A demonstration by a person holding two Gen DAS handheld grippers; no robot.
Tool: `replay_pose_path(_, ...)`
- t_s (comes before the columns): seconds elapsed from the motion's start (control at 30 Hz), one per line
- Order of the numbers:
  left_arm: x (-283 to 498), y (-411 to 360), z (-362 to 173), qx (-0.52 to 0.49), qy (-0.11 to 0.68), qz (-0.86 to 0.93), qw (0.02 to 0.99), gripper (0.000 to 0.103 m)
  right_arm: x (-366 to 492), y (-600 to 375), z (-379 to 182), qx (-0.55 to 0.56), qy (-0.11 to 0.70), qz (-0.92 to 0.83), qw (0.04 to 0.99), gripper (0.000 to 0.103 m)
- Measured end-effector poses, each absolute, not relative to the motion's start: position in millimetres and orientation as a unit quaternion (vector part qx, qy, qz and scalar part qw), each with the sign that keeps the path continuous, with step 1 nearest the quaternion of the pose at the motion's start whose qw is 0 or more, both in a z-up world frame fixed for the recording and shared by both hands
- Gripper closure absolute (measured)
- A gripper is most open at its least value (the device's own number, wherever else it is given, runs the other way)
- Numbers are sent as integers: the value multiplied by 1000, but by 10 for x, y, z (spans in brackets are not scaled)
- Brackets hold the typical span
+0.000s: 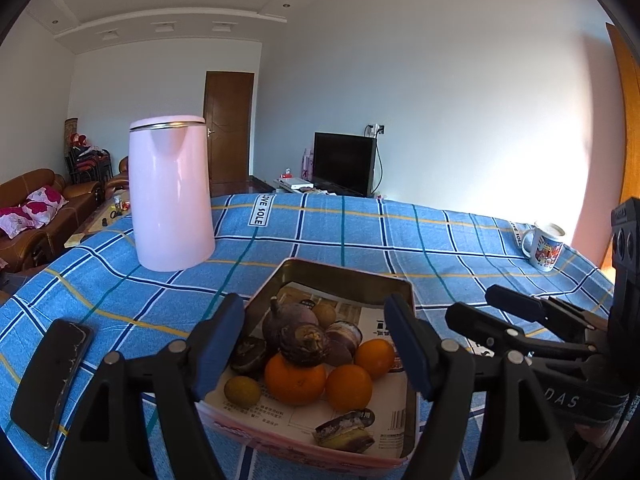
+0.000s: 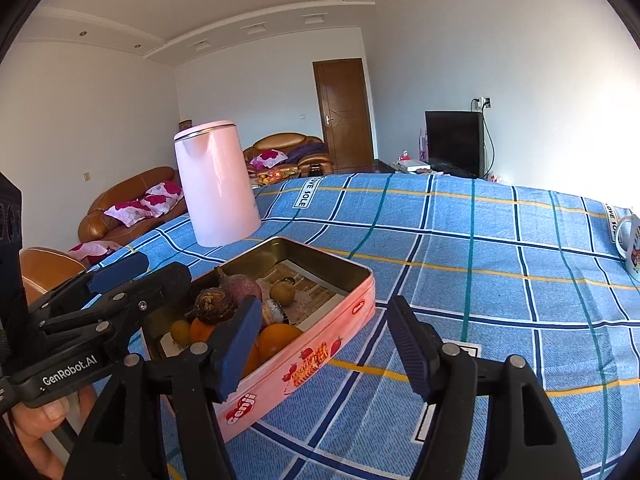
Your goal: Organize fruits
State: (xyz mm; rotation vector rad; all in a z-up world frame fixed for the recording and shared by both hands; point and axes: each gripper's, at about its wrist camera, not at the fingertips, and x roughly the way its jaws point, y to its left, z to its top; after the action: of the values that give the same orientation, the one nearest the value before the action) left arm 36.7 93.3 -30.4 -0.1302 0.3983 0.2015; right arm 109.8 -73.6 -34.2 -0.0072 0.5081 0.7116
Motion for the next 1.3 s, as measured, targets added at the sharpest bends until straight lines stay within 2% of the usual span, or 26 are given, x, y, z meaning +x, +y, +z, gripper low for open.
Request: replay_pose_path(1.3,340,857,-272,-52,193,96,975,26,932,-902,-234,1,209,330,921,34)
